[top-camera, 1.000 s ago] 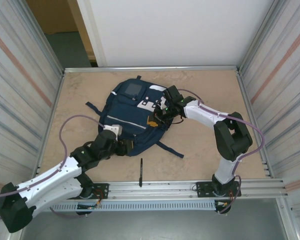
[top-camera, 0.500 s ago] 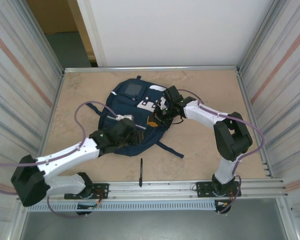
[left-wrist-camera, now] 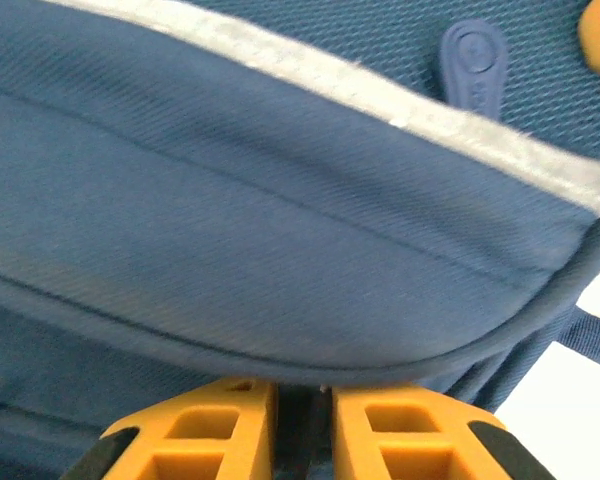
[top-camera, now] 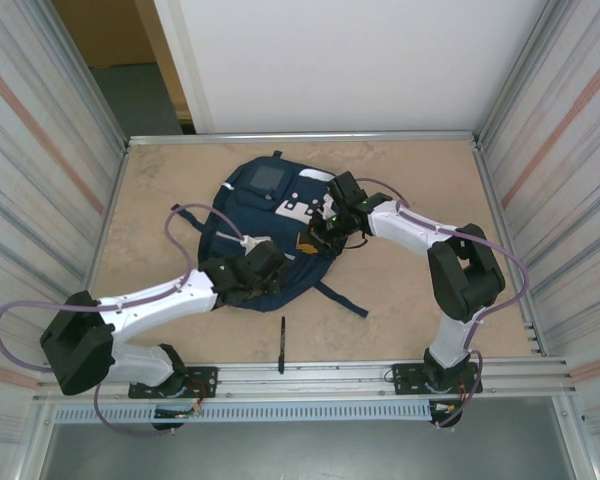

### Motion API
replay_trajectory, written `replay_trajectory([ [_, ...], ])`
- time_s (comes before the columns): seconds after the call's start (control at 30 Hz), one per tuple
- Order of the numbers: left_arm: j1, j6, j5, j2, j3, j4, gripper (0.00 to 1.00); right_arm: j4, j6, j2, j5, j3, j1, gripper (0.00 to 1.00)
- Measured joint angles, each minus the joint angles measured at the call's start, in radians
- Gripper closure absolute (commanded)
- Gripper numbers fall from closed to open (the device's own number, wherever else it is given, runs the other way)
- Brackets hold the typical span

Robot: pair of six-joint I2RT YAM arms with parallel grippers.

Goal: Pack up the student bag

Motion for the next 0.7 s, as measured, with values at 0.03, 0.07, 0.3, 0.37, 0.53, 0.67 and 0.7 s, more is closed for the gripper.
replay_trajectory([
  [0.03,0.000,0.004,0.000,-0.008,-0.006,0.002,0.89,-0.002,0.000,0.000,-0.002,0.000,-0.004,1.00],
  [0.07,0.000,0.008,-0.001,-0.020,-0.016,0.006,0.94,-0.003,0.000,0.000,-0.006,0.000,-0.008,1.00],
  [0.3,0.016,0.084,0.016,-0.142,-0.110,0.084,1.00,-0.006,-0.004,0.000,-0.031,0.000,-0.023,1.00],
  [0.37,0.047,0.135,0.049,-0.195,-0.146,0.123,1.00,-0.006,-0.009,0.000,-0.044,0.000,-0.031,1.00],
  [0.53,0.212,0.237,0.180,-0.307,-0.212,0.181,1.00,-0.010,-0.030,0.000,-0.078,-0.001,-0.070,0.98],
  [0.67,0.325,0.272,0.281,-0.369,-0.250,0.217,1.00,-0.016,-0.050,-0.001,-0.102,-0.001,-0.124,0.60],
  [0.7,0.334,0.275,0.299,-0.376,-0.255,0.217,1.00,-0.016,-0.050,-0.002,-0.090,-0.001,-0.143,0.48],
])
